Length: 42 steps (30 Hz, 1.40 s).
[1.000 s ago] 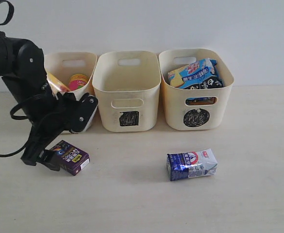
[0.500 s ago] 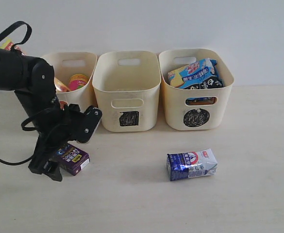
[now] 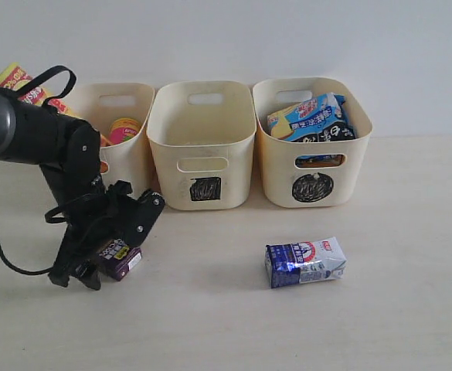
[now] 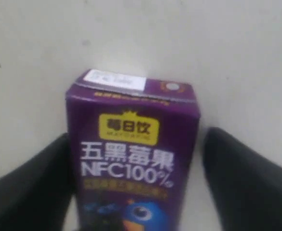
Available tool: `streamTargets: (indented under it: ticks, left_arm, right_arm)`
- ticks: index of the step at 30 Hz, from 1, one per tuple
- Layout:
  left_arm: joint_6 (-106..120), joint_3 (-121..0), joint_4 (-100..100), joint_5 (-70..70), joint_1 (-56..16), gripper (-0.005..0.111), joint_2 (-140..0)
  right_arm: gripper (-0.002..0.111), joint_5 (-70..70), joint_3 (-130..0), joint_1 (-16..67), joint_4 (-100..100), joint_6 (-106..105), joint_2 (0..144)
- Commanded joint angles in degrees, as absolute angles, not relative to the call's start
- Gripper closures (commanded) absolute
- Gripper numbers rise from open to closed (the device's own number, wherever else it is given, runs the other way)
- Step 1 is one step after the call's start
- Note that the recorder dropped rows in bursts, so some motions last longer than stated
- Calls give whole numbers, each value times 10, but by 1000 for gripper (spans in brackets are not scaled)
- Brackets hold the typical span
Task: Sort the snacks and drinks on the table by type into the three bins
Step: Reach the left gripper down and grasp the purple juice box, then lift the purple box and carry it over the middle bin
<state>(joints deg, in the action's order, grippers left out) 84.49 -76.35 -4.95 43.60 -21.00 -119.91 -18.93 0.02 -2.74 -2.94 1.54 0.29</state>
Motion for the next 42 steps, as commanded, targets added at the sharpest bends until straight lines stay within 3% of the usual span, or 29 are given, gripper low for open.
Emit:
streamTargets:
  ticks: [1, 12, 20, 25, 30, 42]
  left_arm:
    - [844, -763, -77, 470, -213, 101, -1202]
    - [755, -763, -84, 519, -281, 102, -1121]
    - [550, -763, -86, 492, -349, 102, -1032]
    - [477, -763, -86, 353, -349, 102, -976]
    - [398, -763, -84, 106, -331, 102, -983]
    - [378, -763, -84, -126, -278, 102, -1072]
  right_arm:
    - [108, -184, 0, -28, -33, 14, 0]
    - [108, -184, 0, -28, -33, 14, 0]
    - [108, -184, 0, -28, -33, 14, 0]
    - [108, -184, 0, -28, -33, 14, 0]
    - [108, -184, 0, -28, -33, 14, 0]
    - [108, -184, 0, -28, -33, 14, 0]
